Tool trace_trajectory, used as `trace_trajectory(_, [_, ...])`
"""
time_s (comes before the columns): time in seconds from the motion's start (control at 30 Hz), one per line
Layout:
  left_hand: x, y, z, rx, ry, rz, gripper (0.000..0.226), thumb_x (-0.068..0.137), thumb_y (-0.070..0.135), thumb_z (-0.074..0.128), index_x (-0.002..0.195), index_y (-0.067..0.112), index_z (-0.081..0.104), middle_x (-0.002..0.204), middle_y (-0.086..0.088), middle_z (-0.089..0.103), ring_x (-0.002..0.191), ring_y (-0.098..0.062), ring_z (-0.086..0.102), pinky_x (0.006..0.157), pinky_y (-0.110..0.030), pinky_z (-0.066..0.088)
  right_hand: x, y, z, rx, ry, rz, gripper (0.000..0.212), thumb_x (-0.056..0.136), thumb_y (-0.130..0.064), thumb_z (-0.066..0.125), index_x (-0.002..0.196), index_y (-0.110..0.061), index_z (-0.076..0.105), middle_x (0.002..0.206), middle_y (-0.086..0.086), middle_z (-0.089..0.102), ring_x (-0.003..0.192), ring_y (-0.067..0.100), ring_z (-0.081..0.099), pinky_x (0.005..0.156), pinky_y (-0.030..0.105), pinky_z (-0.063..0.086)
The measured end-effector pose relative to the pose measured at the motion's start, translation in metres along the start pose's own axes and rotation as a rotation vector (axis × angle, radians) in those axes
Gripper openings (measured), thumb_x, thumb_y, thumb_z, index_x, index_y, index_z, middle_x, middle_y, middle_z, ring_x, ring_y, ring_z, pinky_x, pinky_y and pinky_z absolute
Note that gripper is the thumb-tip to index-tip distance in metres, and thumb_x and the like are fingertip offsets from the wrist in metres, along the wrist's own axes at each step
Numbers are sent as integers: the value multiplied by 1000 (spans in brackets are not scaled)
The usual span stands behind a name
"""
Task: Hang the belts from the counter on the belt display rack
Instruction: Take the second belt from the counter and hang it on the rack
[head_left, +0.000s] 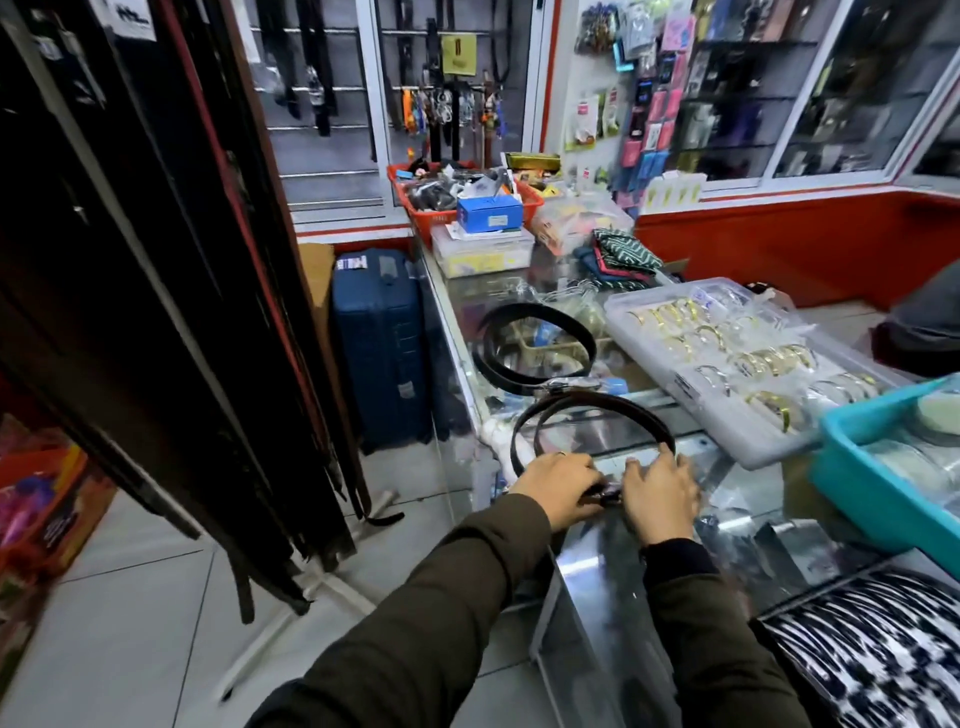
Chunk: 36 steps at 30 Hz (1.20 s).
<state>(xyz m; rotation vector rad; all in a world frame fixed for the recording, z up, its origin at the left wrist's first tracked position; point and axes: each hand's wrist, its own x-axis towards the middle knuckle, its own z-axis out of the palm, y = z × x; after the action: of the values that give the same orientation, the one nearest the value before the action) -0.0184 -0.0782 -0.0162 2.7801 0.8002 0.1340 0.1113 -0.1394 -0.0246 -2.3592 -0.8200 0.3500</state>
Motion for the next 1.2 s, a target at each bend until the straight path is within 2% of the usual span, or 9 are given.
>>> trace_trajectory(0.2, [1, 5, -4, -314, 129, -142, 40, 90, 39, 70, 124, 18, 71, 112, -9, 70, 105, -29, 65, 89, -40, 53, 4, -2, -6, 594, -33, 137, 69, 92, -33, 62, 145, 3, 35, 149, 29, 41, 132, 33, 48, 111, 41, 35])
trace_trajectory(0.3, [0, 7, -9, -494, 226, -194, 40, 85, 37, 77, 120, 19, 74, 108, -5, 76, 100, -22, 70, 86, -34, 55, -4, -11, -6, 975, -44, 183, 58, 73, -52, 79, 95, -1, 64, 108, 27, 70, 105, 36, 69, 95, 51, 54])
trace_trajectory(0.37, [-2, 6, -16, -639, 311, -222, 39, 82, 31, 81, 117, 14, 76, 107, -5, 78, 94, -11, 72, 86, -26, 56, -8, -16, -7, 1080, -84, 141, 64, 62, -57, 85, 89, 0, 71, 94, 22, 75, 95, 36, 73, 87, 51, 59])
trace_trajectory(0.5, [-11, 9, -27, -890, 507, -271, 36, 80, 17, 83, 114, 6, 76, 102, -10, 79, 70, 16, 62, 70, -4, 47, -26, -30, -15, 1346, -220, -7, 19, 85, -21, 75, 97, -6, 73, 95, 12, 77, 86, 21, 73, 74, 26, 60])
trace_trajectory(0.63, [-19, 8, -45, -1054, 695, -346, 34, 79, 11, 83, 111, 3, 76, 98, -10, 77, 88, -13, 74, 84, -30, 61, -41, -57, -27, 1364, -285, -191, 9, 86, -13, 69, 94, -13, 73, 84, -1, 77, 76, 10, 70, 71, 20, 57])
trace_trajectory(0.8, [-43, -9, -86, -1101, 921, -343, 35, 79, 5, 82, 113, 4, 75, 91, -1, 73, 75, 7, 67, 74, -13, 54, -49, -116, -44, 1228, -388, -399, 20, 88, -12, 71, 106, -3, 73, 107, 20, 75, 97, 25, 68, 91, 38, 54])
trace_trajectory(1.0, [-88, -44, -138, -1093, 1078, -306, 36, 90, 6, 73, 125, 3, 69, 107, -6, 76, 89, -5, 71, 83, -20, 57, -68, -195, -52, 1136, -563, -618, 13, 91, -9, 67, 102, -5, 72, 98, 10, 75, 85, 10, 70, 76, 21, 56])
trace_trajectory(1.1, [-108, -61, -161, -1015, 1165, -313, 33, 90, 6, 72, 123, 1, 70, 117, -12, 74, 100, -20, 73, 90, -30, 59, -74, -226, -46, 1105, -636, -686, 14, 90, -15, 70, 101, -8, 74, 105, 14, 75, 92, 15, 69, 86, 32, 53])
trace_trajectory(1.2, [-129, -70, -184, -938, 1259, -341, 30, 90, 6, 72, 120, 2, 72, 113, -9, 72, 99, -19, 72, 86, -23, 57, -87, -257, -41, 1113, -701, -738, 23, 90, -16, 70, 109, -3, 73, 111, 18, 75, 98, 20, 69, 93, 39, 53])
